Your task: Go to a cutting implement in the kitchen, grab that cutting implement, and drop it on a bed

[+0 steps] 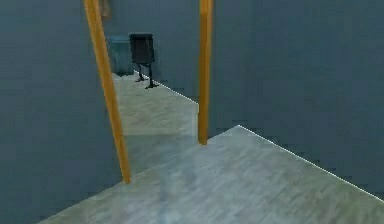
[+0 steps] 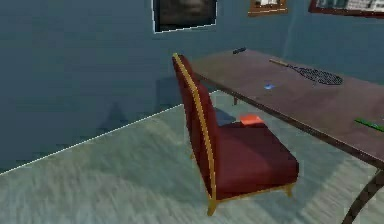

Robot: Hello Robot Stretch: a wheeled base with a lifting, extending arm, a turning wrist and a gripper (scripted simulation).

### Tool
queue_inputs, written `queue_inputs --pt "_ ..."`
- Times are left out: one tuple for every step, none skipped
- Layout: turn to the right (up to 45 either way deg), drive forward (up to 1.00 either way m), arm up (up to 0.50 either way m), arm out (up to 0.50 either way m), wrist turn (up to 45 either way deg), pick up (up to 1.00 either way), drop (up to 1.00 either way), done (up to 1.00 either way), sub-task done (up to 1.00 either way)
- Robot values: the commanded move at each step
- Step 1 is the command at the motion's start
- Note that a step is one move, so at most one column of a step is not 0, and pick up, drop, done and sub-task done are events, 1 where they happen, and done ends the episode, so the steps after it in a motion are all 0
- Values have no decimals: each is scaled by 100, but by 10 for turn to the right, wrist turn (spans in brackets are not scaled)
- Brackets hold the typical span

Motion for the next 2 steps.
queue_inputs --pt "0 100 0 0 0 0 0 0 0" --pt "-60 0 0 0 0 0 0 0 0"
